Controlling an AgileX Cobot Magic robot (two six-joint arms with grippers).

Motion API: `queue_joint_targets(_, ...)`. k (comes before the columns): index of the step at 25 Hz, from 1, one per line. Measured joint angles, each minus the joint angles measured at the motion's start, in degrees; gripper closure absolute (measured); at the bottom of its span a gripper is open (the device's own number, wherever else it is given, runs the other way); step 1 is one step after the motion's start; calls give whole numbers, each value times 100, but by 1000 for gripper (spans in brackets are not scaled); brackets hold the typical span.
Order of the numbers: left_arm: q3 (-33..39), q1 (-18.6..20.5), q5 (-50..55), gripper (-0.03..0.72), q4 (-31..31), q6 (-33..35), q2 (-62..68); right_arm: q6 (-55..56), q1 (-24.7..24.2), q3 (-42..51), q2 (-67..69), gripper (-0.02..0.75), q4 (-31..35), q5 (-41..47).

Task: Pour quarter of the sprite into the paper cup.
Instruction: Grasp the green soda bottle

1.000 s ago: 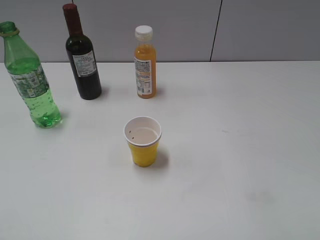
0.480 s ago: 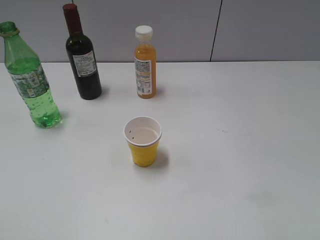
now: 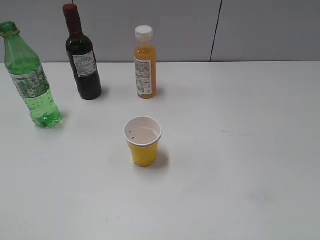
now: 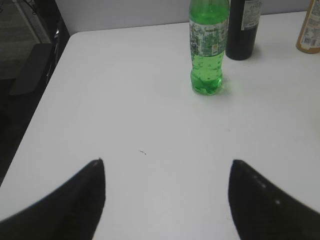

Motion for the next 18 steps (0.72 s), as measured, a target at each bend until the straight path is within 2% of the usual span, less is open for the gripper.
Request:
queue_joint_targets(11, 0, 0, 0, 105, 0, 0, 0, -6, 0, 19, -1327, 146, 6, 0)
queue_joint_targets(18, 0, 0, 0, 105, 0, 0, 0, -6, 0, 28, -1438, 146, 6, -11)
